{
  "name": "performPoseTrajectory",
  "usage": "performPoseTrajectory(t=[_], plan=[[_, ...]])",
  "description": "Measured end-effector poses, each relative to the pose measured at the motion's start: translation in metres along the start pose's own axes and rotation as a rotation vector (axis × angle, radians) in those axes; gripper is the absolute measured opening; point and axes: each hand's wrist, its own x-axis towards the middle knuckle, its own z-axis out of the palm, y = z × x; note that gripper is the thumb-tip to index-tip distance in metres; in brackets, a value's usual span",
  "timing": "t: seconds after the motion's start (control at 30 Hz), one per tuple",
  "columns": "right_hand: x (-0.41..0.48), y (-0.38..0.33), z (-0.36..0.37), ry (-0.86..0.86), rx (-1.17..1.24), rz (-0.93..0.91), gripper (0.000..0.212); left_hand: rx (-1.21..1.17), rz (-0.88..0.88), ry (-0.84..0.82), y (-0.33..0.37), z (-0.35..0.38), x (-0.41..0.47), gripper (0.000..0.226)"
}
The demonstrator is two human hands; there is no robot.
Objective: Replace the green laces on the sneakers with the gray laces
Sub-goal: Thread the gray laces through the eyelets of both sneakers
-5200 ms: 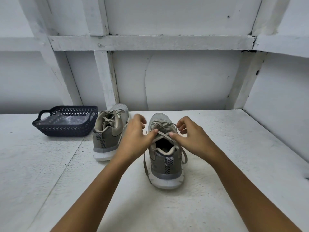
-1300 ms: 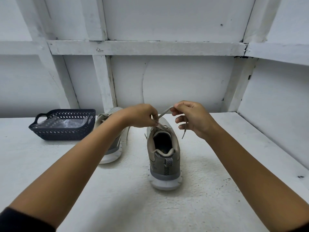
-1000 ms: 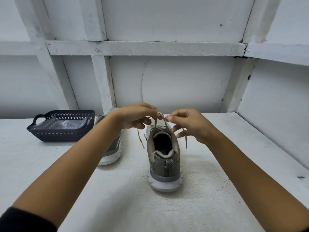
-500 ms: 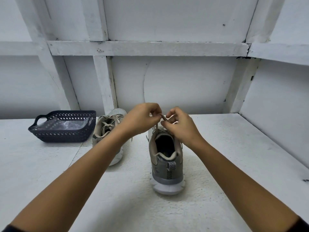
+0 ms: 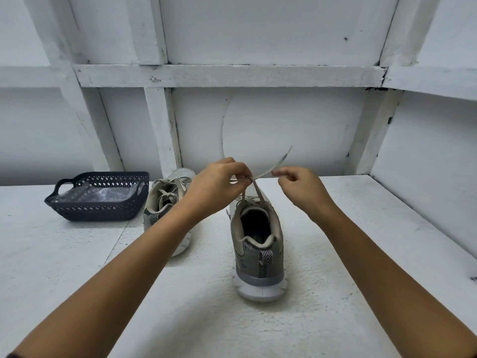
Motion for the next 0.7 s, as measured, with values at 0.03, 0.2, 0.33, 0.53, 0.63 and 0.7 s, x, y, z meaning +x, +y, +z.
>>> performPoseTrajectory(t=[0.03, 0.2, 0.33, 0.53, 0.63, 0.7], plan=[[-0.001, -0.001, -0.001, 0.024, -0.023, -0.037, 0.024, -0.007, 0.007, -0.002, -0.001, 0.000, 0.000, 0.007], [-0.006, -0.011, 0.002, -0.207, -0.071, -0.234, 0.032, -0.031, 0.049, -0.009, 0.000, 0.001, 0.000, 0.009], [-0.006, -0.010, 0.001, -0.213, -0.067, -0.234, 0.015, -0.057, 0.061, -0.011, 0.000, 0.000, -0.001, 0.010], [-0.011, -0.002, -0.005, -0.116, -0.125, -0.196, 0.012, -0.062, -0.011, -0.035, -0.003, -0.002, -0.009, 0.014], [-0.016, 0.014, -0.011, -0.060, -0.137, -0.079, 0.013, -0.055, -0.083, -0.051, -0.017, -0.003, -0.024, 0.013], [-0.018, 0.028, -0.014, -0.063, -0.104, 0.018, 0.014, -0.059, -0.138, -0.079, -0.026, -0.003, -0.035, 0.012]])
